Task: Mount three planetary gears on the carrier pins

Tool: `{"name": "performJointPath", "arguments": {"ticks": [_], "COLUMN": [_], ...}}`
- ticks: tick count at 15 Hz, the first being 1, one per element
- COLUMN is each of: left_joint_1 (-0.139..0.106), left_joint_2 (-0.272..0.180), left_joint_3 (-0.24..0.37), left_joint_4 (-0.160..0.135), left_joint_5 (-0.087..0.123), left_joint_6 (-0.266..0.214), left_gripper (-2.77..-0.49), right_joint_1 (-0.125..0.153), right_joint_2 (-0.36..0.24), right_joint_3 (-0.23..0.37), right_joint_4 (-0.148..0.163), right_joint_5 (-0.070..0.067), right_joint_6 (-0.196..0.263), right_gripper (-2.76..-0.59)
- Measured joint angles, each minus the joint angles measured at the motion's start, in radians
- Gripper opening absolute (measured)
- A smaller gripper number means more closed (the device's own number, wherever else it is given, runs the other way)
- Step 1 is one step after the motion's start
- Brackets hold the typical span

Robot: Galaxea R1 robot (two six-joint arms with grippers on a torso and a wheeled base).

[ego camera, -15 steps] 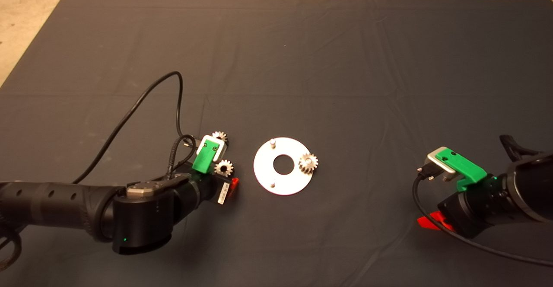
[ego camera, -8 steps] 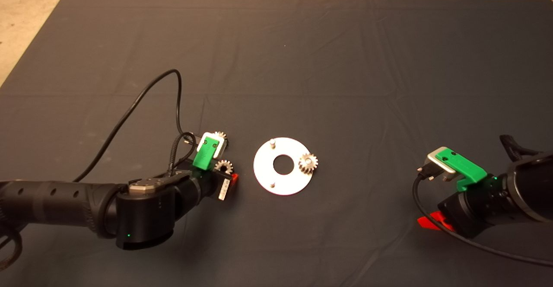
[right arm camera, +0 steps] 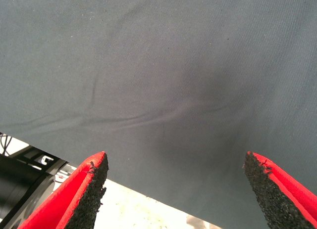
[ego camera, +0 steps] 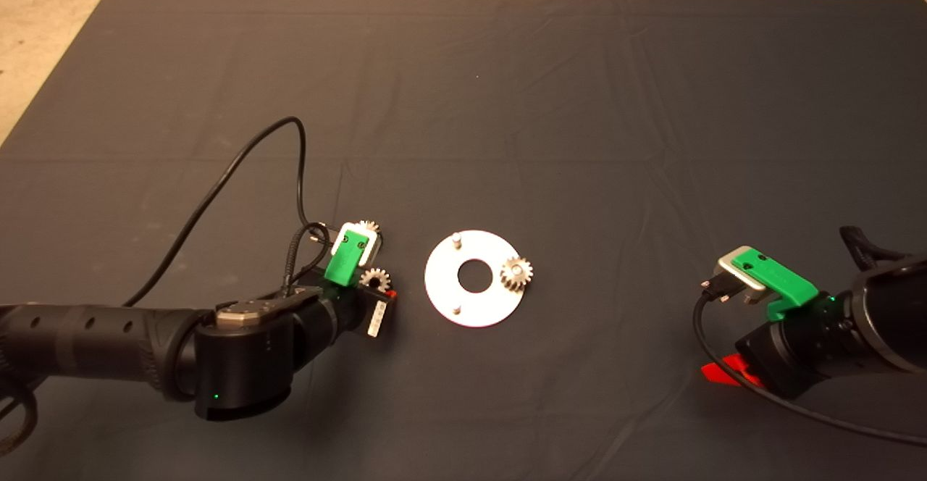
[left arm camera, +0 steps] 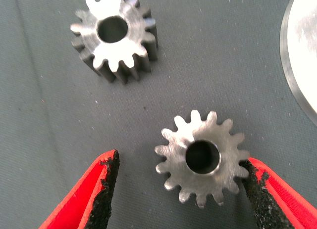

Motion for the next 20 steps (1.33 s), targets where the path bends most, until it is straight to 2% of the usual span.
{"name": "performJointPath", "arguments": {"ticks": [3, 6, 8, 16, 20], "left_joint_1": [0.002, 0.002, 0.002, 0.002, 0.005], "left_joint_2": [0.0, 0.0, 0.0, 0.0, 0.0], "left_joint_3": [0.0, 0.0, 0.0, 0.0, 0.0], "left_joint_4": [0.003, 0.016, 0.017, 0.017, 0.019], "left_joint_5": [0.0, -0.004, -0.011, -0.014, -0.014], "left_joint_6": [0.0, 0.0, 0.0, 0.0, 0.0], "left_gripper": [-1.57, -1.72, -1.85, -2.24, -2.27], "right_joint_1": [0.0, 0.0, 0.0, 0.0, 0.0], "right_joint_2": [0.0, 0.0, 0.0, 0.0, 0.0], "right_joint_3": [0.0, 0.0, 0.0, 0.0, 0.0], "right_joint_4": [0.0, 0.0, 0.0, 0.0, 0.0], "right_joint_5": [0.0, 0.0, 0.0, 0.0, 0.0], "right_joint_6": [0.0, 0.0, 0.0, 0.0, 0.0], "right_gripper": [-1.33, -1.33, -1.33, -1.33, -1.33]}}
